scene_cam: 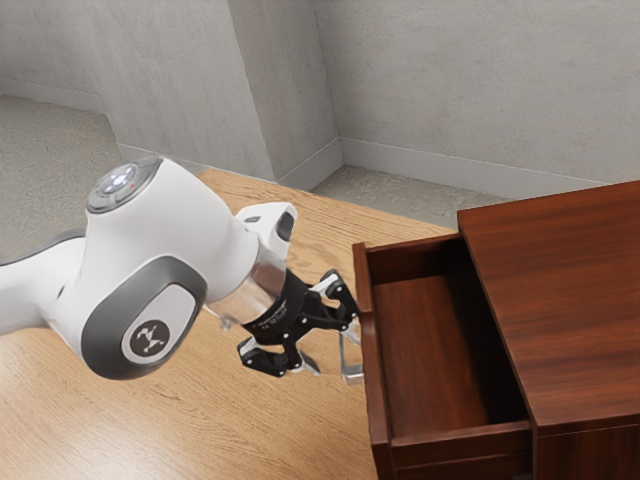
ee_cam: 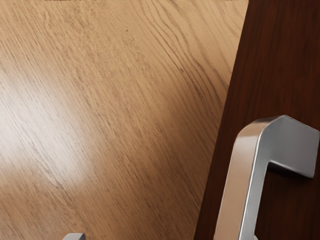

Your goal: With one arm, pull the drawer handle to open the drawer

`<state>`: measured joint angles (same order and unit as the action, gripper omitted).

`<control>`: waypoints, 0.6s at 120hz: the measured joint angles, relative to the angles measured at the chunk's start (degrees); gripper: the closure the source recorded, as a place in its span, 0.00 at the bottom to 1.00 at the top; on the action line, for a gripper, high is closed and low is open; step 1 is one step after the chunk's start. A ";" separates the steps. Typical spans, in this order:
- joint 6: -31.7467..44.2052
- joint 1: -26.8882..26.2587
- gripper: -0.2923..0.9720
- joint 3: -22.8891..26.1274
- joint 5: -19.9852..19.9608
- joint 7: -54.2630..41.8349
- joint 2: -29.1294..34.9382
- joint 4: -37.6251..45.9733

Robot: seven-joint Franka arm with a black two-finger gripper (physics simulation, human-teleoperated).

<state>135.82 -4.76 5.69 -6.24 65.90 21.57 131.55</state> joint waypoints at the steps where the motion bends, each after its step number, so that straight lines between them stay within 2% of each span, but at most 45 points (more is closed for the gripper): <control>1: 0.00 -0.01 0.49 -0.08 0.00 0.00 0.08 0.10; 72: -0.09 -0.14 0.50 -1.40 -0.12 0.03 4.43 4.40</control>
<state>135.73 -4.90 4.28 -6.36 65.94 26.00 135.96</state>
